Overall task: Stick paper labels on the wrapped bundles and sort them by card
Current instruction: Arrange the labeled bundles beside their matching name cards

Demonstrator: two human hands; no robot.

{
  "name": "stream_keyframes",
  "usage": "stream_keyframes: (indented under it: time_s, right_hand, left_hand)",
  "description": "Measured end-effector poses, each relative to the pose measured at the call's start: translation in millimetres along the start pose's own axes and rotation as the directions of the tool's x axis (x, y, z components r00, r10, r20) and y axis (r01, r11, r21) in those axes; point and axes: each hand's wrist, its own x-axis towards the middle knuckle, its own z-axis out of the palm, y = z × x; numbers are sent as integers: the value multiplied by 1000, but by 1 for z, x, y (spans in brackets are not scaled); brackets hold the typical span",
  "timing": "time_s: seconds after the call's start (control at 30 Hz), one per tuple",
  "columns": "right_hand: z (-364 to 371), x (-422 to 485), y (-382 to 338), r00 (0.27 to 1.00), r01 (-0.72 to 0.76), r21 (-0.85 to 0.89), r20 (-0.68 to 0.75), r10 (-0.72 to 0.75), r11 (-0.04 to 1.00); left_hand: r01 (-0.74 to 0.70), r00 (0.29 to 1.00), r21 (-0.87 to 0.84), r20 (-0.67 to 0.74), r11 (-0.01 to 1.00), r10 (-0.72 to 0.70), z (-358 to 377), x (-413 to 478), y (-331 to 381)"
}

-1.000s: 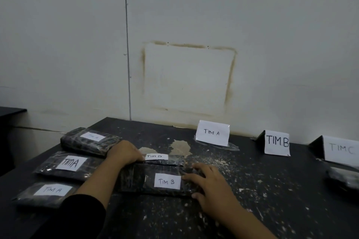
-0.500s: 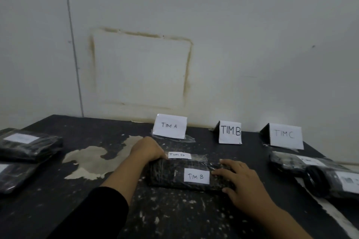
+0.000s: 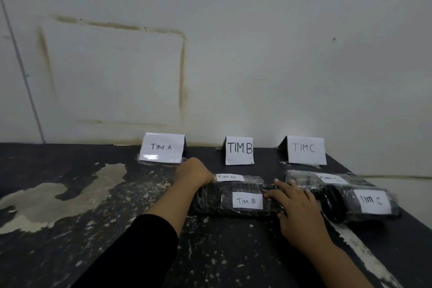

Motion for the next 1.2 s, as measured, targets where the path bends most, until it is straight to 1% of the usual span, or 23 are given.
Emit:
stream_keyframes:
  time_s: [0.2,0.3,0.4,0.5,0.6,0.67,0.77,0.83,0.97,1.03,1.2]
  right_hand:
    - [1,5,3,999,-4,10,-42,5,1000]
    - [3,5,4,998,-22,-28,-63,21,999]
    - [9,3,6,997,-69,-97,-30,66,993]
    - [12,-1,8,993,-66,-116,-100,55,991]
    - [8,-4,1,983,-45,-84,-183,29,995]
    - [4,-6,-8,979,-12,-34,-205,5,999]
    - [0,-7,-29,974,79,-10,-214,-80,997]
    - [-5,-8,-51,971,138,52,-206,-125,989]
    - [-19,-10,-102,977,189,158,-124,-171,969]
    - [-23,-9,-134,974,225,228,-64,-216,947]
    - [-23,-9,-222,942,321,345,-22,-335,882]
  left_hand:
    - [-6,999,-42,-38,999,4,8,-1,8]
    - [-36,998,-65,-51,997,33,14,-2,7]
    - [-92,994,-86,-59,992,87,15,-7,5]
    - [-158,986,-128,-65,979,151,12,-15,0]
    - [-209,977,-153,-69,966,200,2,-22,-7]
    - [-233,971,-174,-87,957,221,-9,-26,-13]
    - [-248,967,-201,-111,948,229,-31,-33,-32]
    - [-252,965,-209,-134,945,227,-46,-39,-50]
    - [-231,963,-163,-181,959,201,-74,-49,-94]
    - [-221,962,-140,-196,965,191,-91,-54,-119]
    - [-192,959,-134,-234,972,157,-140,-72,-187]
